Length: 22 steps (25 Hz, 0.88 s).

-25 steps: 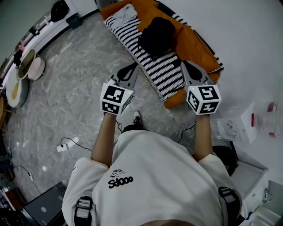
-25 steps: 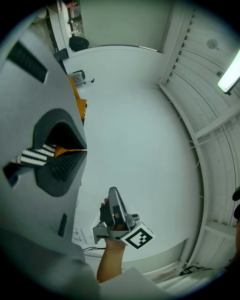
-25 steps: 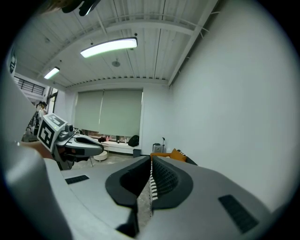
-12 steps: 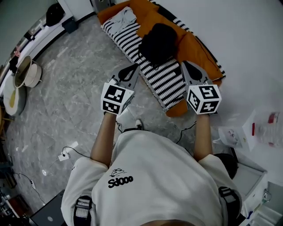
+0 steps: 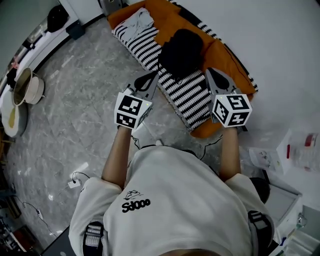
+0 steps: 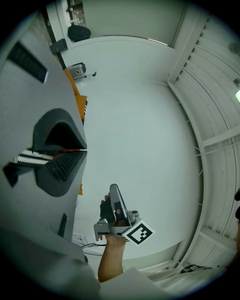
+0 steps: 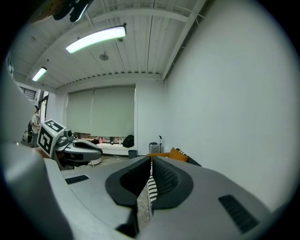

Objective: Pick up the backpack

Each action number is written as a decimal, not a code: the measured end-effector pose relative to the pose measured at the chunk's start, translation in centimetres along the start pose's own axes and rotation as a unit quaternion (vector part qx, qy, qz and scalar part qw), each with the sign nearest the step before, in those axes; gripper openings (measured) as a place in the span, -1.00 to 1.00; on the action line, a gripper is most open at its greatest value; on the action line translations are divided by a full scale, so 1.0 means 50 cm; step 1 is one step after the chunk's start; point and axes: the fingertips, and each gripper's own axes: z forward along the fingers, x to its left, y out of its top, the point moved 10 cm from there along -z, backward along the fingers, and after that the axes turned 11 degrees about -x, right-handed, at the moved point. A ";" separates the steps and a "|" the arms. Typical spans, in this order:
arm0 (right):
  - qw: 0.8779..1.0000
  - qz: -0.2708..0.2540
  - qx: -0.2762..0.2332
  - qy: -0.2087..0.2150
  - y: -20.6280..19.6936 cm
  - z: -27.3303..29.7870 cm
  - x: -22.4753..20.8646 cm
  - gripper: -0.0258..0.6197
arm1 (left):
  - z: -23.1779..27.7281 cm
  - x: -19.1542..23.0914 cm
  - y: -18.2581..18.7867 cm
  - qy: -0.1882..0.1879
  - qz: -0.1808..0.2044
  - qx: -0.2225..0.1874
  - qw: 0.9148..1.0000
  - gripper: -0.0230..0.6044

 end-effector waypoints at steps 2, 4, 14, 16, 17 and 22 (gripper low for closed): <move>1.000 0.003 0.001 -0.001 -0.003 0.026 -0.003 -0.81 | 0.008 0.024 -0.009 0.002 -0.002 0.002 1.000 -0.84; 1.000 0.005 0.001 0.000 -0.005 0.054 -0.005 -0.81 | 0.015 0.048 -0.018 0.006 -0.005 0.006 1.000 -0.84; 1.000 0.018 0.016 0.012 -0.039 0.186 -0.067 -0.81 | 0.097 0.145 -0.063 0.020 -0.024 0.015 0.999 -0.84; 0.999 0.025 0.016 0.017 -0.051 0.224 -0.094 -0.81 | 0.130 0.167 -0.075 0.024 -0.023 0.020 0.999 -0.84; 0.999 0.029 0.016 0.020 -0.057 0.245 -0.110 -0.81 | 0.149 0.178 -0.079 0.026 -0.023 0.021 0.999 -0.84; 0.998 0.061 0.016 0.031 -0.084 0.370 -0.205 -0.81 | 0.258 0.237 -0.089 0.030 -0.018 0.031 0.999 -0.84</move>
